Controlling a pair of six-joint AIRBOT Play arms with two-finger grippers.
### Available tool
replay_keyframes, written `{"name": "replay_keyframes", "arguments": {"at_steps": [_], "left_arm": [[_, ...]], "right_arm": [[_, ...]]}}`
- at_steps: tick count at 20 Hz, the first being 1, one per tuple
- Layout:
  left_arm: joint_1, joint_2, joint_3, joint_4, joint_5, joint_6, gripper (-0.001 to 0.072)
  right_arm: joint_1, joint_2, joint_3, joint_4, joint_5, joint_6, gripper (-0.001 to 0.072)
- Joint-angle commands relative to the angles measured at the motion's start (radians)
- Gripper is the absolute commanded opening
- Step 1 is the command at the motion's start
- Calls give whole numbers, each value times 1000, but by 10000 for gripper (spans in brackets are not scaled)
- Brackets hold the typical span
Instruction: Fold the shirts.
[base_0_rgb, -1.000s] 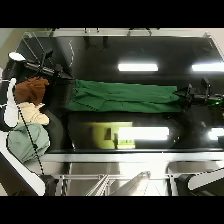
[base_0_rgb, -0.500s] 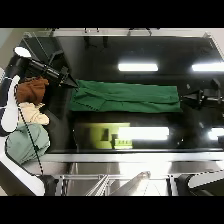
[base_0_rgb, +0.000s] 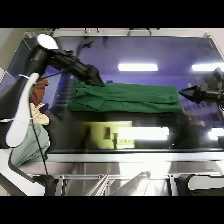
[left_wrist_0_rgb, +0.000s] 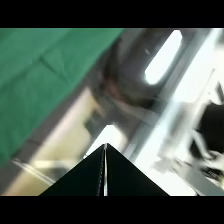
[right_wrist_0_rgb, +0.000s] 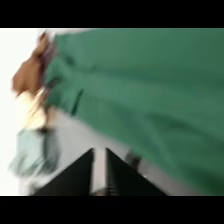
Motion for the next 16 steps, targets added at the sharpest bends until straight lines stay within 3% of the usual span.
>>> {"name": "replay_keyframes", "arguments": {"at_steps": [1, 2, 3, 6, 12, 16], "left_arm": [[-126, -60, 2, 150, 166, -48, 50], [-138, -83, 2, 135, 197, -49, 214], [-152, -107, 2, 136, 222, -51, 267], [-178, -165, 2, 135, 261, -53, 267], [-179, -239, 2, 135, 417, -130, 264], [-188, -257, 2, 134, 481, -132, 264]], "right_arm": [[39, 3, 29, -95, -202, 65, 471], [32, -7, 55, -191, -224, 121, 555], [30, -19, 77, -278, -243, 156, 555], [30, -95, 146, -461, -248, 235, 556], [31, -266, 251, -454, -190, 242, 586], [40, -346, 299, -342, -116, 244, 576]]}}
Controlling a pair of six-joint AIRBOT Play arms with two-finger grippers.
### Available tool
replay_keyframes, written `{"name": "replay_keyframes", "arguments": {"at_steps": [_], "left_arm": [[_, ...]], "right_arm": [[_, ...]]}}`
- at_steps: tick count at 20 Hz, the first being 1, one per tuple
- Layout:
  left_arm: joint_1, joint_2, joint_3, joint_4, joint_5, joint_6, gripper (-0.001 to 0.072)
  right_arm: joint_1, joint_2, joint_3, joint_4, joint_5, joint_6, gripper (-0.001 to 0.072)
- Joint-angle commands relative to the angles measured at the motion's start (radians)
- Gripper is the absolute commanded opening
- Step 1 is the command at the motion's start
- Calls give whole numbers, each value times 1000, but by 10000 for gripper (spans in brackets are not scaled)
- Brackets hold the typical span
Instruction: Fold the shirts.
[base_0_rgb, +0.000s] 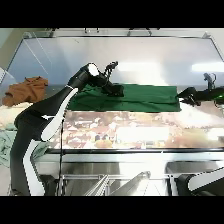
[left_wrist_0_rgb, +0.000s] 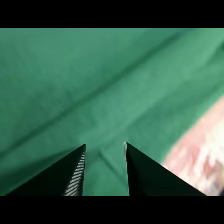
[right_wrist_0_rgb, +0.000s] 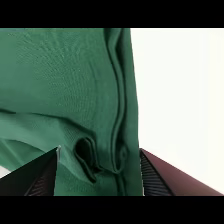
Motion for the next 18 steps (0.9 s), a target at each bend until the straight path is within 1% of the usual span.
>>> {"name": "replay_keyframes", "arguments": {"at_steps": [1, 2, 3, 4, 5, 6, 7, 8, 9, 10, 14, 18], "left_arm": [[-13, -18, 1, 3, 79, -16, 264], [-17, -18, 1, 4, 88, -16, 264], [-17, -18, 1, 3, 91, -16, 264], [-18, -18, 1, 3, 90, -16, 264], [-18, -18, 1, 3, 89, -16, 264], [-18, -18, 1, 4, 89, -16, 263], [-18, -18, 1, 4, 89, -16, 263], [-17, -18, 1, 7, 89, -16, 244], [-16, -18, 1, 8, 87, -16, 35], [-15, -18, 1, 8, 85, -16, 1], [-15, -18, 1, 6, 65, -21, 18], [-15, -40, 1, 0, 51, -31, 19]], "right_arm": [[16, -70, 41, 47, 41, 5, 571], [27, -80, 46, 51, 59, 5, 567], [43, -93, 54, 54, 88, 5, 483], [57, -106, 63, 55, 120, 5, 373], [69, -118, 69, 59, 145, 5, 287], [78, -122, 74, 68, 159, 4, 50], [79, -120, 81, 84, 173, 0, 14], [77, -112, 90, 106, 191, 0, 14], [75, -98, 103, 129, 218, 0, 13], [70, -72, 121, 155, 250, 1, 14], [76, 62, 192, 291, 358, 26, 14], [153, 193, 239, 457, 379, 29, 14]]}}
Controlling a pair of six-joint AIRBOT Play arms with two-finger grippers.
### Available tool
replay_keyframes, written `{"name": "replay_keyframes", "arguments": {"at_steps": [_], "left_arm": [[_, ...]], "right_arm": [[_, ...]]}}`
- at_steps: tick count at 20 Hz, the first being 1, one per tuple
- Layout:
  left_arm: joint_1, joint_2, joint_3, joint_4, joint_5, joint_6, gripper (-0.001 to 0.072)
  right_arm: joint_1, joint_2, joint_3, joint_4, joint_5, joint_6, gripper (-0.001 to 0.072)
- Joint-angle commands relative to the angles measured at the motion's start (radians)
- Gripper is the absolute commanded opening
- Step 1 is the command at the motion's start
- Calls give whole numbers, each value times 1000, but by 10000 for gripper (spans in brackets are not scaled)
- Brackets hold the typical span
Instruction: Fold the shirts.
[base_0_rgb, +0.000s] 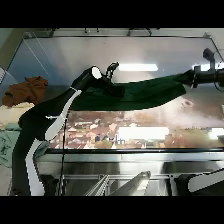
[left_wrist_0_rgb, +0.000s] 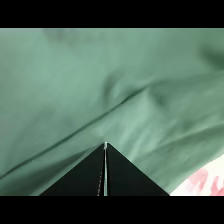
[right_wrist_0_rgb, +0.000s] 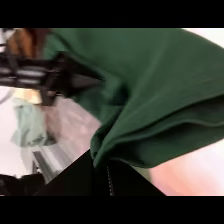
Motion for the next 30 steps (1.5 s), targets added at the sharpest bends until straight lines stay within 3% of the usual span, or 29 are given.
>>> {"name": "replay_keyframes", "arguments": {"at_steps": [1, 4, 7, 10, 15, 16, 17, 18, 20, 22, 26, 29, 30], "left_arm": [[1, -27, 1, -38, -12, -10, 19], [21, -44, 2, -227, -23, -3, 20], [122, 5, 89, -511, -283, 107, 19], [282, 144, 177, -728, -579, 140, 18], [499, 400, 40, -777, -601, 183, 19], [523, 436, -8, -778, -589, 195, 19], [540, 463, -52, -777, -578, 198, 19], [550, 489, -98, -778, -573, 212, 19], [558, 526, -177, -778, -583, 240, 19], [564, 558, -259, -777, -587, 286, 19], [586, 645, -447, -775, -599, 369, 18], [652, 753, -657, -687, -557, 408, 19], [676, 790, -739, -660, -529, 408, 19]], "right_arm": [[86, 105, 47, 162, 38, 9, 14], [251, 127, 66, 172, 14, 50, 14], [431, 113, 66, 98, -134, 60, 15], [626, 72, 66, 28, -407, 57, 15], [930, -164, 165, 18, -920, 3, 16], [967, -234, 221, 22, -931, 3, 179], [995, -297, 282, 41, -900, 3, 542], [1012, -333, 320, 69, -866, 3, 550], [1003, -335, 330, 74, -801, 4, 11], [924, -305, 330, 51, -644, 23, 11], [702, -174, 251, -49, -313, 156, 10], [545, 31, -33, -170, -331, 145, 13], [500, 76, -133, -211, -374, 145, 58]]}}
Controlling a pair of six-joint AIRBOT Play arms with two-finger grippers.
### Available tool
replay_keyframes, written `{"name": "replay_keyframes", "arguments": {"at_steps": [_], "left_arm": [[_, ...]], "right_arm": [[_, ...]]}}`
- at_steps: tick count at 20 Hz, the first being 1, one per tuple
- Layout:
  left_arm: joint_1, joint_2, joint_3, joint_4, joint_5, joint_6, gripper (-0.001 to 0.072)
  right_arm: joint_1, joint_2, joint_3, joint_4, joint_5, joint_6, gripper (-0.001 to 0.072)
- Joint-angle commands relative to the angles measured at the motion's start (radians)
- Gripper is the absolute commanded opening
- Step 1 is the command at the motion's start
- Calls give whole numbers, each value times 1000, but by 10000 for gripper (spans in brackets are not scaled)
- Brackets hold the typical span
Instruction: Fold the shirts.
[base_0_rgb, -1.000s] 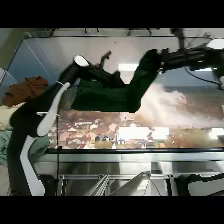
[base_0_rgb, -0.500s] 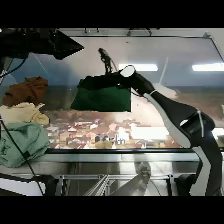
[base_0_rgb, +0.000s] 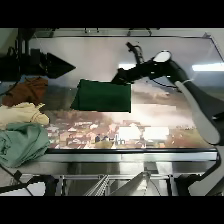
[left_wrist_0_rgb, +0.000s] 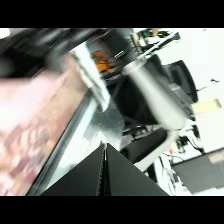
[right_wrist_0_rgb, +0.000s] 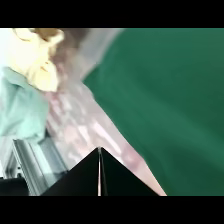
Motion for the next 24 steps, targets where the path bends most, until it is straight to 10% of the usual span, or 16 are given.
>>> {"name": "replay_keyframes", "arguments": {"at_steps": [1, 2, 9, 11, 14, 15, 16, 20, 24], "left_arm": [[74, 119, -259, 81, 61, 40, 18], [92, 141, -319, 80, 60, 40, 19], [170, 178, -477, 81, 38, 79, 19], [192, 159, -480, 84, 14, 82, 19], [200, 124, -480, 84, -1, 85, 19], [199, 113, -480, 84, -4, 85, 18], [198, 104, -480, 84, -5, 85, 18], [198, 86, -480, 84, -4, 85, 19], [198, 87, -480, 84, -4, 85, 19]], "right_arm": [[-164, 153, -278, -137, -16, 21, 341], [-194, 146, -327, -137, -46, 21, 646], [-129, -82, -320, 6, -167, 35, 637], [-84, -141, -259, 16, -145, 108, 490], [-25, -208, -146, 90, -89, 110, 476], [-16, -214, -121, 129, -72, 93, 332], [-14, -211, -94, 168, -42, 53, 13], [-87, -56, -43, 116, 8, 23, 13], [-368, 247, -42, -208, -5, 227, 13]]}}
